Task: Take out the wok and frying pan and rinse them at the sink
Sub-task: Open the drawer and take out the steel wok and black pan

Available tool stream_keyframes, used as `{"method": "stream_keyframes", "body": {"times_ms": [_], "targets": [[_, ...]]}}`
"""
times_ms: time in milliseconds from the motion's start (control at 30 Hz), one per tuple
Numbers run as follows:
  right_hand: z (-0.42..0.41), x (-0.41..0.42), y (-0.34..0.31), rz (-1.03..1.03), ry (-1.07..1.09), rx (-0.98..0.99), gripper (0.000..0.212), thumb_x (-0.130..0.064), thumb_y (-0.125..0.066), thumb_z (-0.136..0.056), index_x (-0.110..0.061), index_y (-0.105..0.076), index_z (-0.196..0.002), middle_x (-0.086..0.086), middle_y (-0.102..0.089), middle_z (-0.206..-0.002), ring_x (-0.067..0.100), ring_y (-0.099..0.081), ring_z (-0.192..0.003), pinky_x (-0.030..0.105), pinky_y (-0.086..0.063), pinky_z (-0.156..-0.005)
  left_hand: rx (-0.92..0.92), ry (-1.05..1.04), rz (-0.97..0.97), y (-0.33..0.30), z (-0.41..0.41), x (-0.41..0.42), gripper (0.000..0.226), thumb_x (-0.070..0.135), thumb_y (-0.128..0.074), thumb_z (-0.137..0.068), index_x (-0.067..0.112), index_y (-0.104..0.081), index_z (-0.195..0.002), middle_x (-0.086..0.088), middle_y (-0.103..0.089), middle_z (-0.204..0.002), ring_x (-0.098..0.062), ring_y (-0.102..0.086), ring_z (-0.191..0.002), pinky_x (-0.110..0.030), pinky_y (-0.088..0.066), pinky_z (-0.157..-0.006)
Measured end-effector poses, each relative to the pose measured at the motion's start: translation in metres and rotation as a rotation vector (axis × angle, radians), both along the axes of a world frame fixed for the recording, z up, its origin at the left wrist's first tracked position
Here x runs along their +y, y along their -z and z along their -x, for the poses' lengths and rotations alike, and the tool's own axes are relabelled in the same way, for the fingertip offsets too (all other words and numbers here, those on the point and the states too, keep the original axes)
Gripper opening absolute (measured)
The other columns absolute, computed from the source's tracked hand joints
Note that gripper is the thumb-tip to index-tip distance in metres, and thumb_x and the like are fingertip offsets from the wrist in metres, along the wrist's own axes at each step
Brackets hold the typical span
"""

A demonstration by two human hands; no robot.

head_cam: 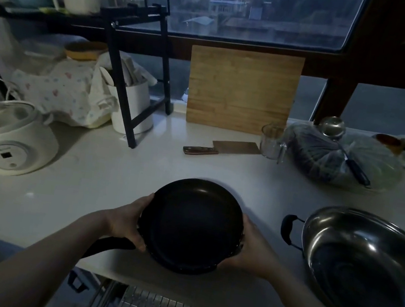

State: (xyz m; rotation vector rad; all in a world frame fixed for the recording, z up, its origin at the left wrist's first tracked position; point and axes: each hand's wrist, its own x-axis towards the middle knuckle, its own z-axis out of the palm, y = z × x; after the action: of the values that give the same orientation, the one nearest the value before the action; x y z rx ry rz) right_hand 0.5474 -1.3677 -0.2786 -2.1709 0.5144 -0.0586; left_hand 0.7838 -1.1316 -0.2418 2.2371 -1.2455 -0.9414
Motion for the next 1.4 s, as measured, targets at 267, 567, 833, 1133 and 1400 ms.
{"method": "stream_keyframes", "body": {"times_ms": [267, 567, 833, 1133, 1400], "targets": [[0.01, 0.004, 0.002, 0.012, 0.018, 0.016, 0.132, -0.062, -0.09, -0.036, -0.051, -0.013, -0.142, -0.013, -0.036, -0.142, 0.013, -0.044, -0.129, 0.042, -0.051, -0.1, 0.008, -0.014, 0.011, 0.014, -0.001, 0.0, 0.128, 0.014, -0.09, -0.056, 0.042, -0.002, -0.145, 0.013, -0.018, -0.146, -0.012, -0.025, -0.132, -0.013, -0.04, -0.092], [0.021, 0.009, 0.0, 0.129, 0.015, 0.141, 0.157, -0.093, -0.062, -0.031, -0.032, 0.014, -0.153, -0.007, -0.009, -0.162, 0.016, -0.019, -0.147, 0.041, -0.031, -0.117, -0.046, -0.005, 0.081, 0.027, -0.002, 0.008, 0.117, 0.012, -0.086, -0.062, 0.039, -0.01, -0.147, 0.013, -0.022, -0.145, -0.01, -0.03, -0.129, -0.006, -0.043, -0.081], [0.062, 0.041, -0.013, 0.234, 0.067, 0.092, 0.125, -0.065, -0.073, -0.07, -0.025, 0.009, -0.155, -0.007, 0.002, -0.163, 0.014, -0.005, -0.149, 0.035, -0.018, -0.119, -0.397, 0.013, 0.264, 0.022, 0.029, 0.029, 0.105, 0.056, -0.077, -0.06, 0.026, -0.024, -0.146, 0.002, -0.035, -0.145, -0.017, -0.036, -0.133, -0.041, -0.034, -0.11], [0.202, 0.146, -0.001, 0.306, 0.185, 0.101, 0.116, -0.059, -0.071, -0.075, -0.021, 0.005, -0.156, -0.002, -0.001, -0.164, 0.013, -0.006, -0.15, 0.028, -0.012, -0.119, -0.399, 0.059, 0.342, 0.035, 0.178, 0.126, 0.11, 0.044, -0.077, -0.073, 0.026, -0.002, -0.152, 0.005, -0.01, -0.158, -0.011, -0.01, -0.145, -0.023, -0.014, -0.116], [0.332, 0.29, 0.036, 0.329, 0.518, 0.042, 0.107, -0.058, -0.066, -0.076, -0.02, -0.004, -0.155, -0.004, -0.015, -0.158, 0.015, -0.019, -0.144, 0.028, -0.02, -0.114, -0.46, -0.066, 0.247, 0.076, 0.312, 0.259, 0.11, 0.043, -0.082, -0.067, 0.008, -0.019, -0.15, -0.007, -0.017, -0.158, -0.023, -0.017, -0.145, -0.041, -0.026, -0.116]]}}
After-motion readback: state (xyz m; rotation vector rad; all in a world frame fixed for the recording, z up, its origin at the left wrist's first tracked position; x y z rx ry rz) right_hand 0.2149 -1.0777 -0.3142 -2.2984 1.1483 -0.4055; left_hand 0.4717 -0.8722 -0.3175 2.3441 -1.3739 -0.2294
